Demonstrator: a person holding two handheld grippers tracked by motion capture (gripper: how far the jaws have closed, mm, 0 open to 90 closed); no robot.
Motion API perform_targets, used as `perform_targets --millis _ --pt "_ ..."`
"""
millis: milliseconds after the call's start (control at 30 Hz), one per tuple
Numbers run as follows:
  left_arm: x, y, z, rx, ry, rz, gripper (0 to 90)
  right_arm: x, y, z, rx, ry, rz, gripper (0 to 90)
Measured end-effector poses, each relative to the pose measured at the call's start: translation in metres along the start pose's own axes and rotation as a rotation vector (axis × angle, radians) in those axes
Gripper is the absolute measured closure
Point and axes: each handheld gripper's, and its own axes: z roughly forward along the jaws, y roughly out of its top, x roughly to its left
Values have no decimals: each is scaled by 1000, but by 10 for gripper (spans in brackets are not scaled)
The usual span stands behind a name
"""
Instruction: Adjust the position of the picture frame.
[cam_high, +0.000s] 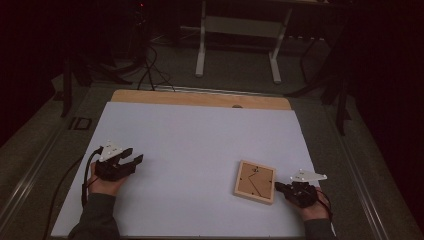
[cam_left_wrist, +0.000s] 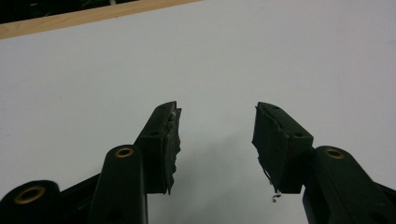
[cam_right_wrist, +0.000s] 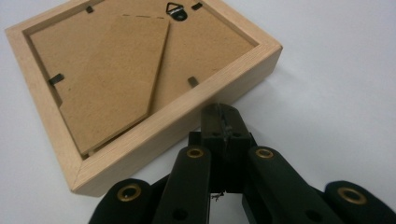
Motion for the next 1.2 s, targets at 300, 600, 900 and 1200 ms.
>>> perform_targets --millis 300,600,900,1200 --pt "-2 0 0 -2 -1 5 505 10 2 3 10 35 -29 900" --pt "-4 1 0 -3 -4 9 505 22 8 10 20 71 -59 900" --pt "-5 1 1 -9 -10 9 508 35 15 18 28 110 -95 900" --pt "-7 2 2 -13 -17 8 518 45 22 27 30 143 -122 900"
